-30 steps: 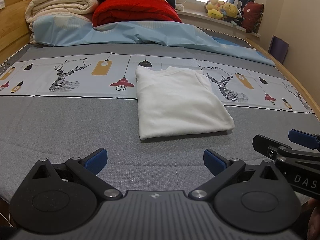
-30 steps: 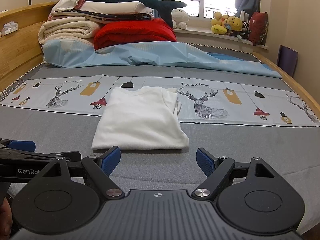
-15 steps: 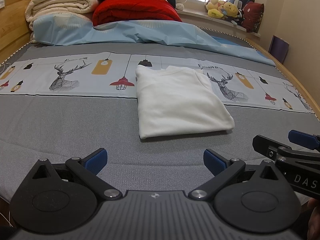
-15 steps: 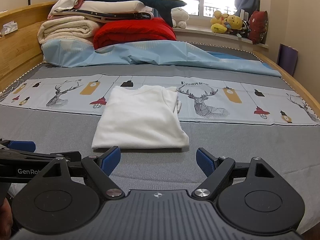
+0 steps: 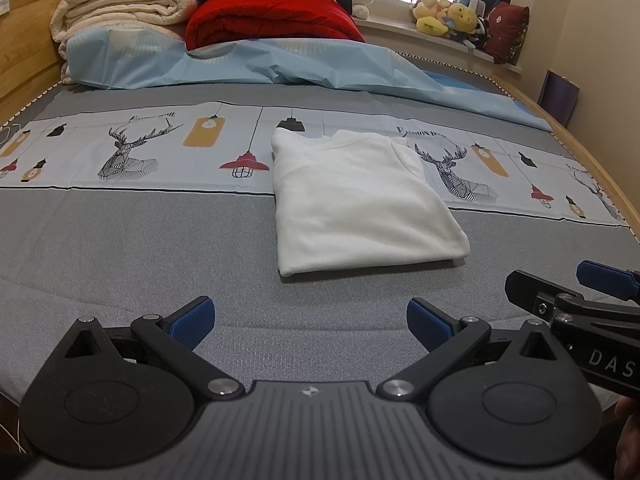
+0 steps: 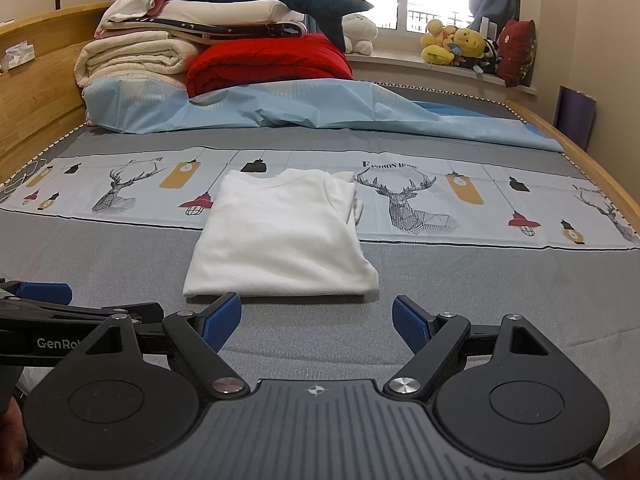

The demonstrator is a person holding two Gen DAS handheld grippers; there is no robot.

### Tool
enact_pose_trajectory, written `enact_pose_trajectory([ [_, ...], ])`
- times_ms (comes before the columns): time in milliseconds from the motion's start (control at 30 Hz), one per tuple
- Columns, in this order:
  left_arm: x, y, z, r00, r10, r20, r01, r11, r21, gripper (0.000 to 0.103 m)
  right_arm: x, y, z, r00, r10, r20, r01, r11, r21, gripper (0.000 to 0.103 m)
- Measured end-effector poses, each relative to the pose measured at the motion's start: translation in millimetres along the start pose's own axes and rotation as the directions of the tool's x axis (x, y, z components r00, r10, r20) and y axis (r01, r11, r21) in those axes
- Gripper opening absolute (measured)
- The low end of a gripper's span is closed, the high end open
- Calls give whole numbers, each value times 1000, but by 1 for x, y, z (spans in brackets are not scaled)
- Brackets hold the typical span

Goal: Fold small clothes

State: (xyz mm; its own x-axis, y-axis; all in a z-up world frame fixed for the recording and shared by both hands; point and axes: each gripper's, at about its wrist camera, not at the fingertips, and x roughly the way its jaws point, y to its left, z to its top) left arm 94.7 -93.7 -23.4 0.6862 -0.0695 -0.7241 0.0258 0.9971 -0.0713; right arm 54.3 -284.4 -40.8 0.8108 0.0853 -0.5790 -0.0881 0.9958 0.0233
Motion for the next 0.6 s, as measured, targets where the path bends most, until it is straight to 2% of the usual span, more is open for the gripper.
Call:
enact_pose_trajectory([
  [600, 0, 1, 1, 1000, 1, 4, -1, 1000, 5, 102, 0, -1, 1, 1000, 1, -1, -1, 1000, -1, 84],
])
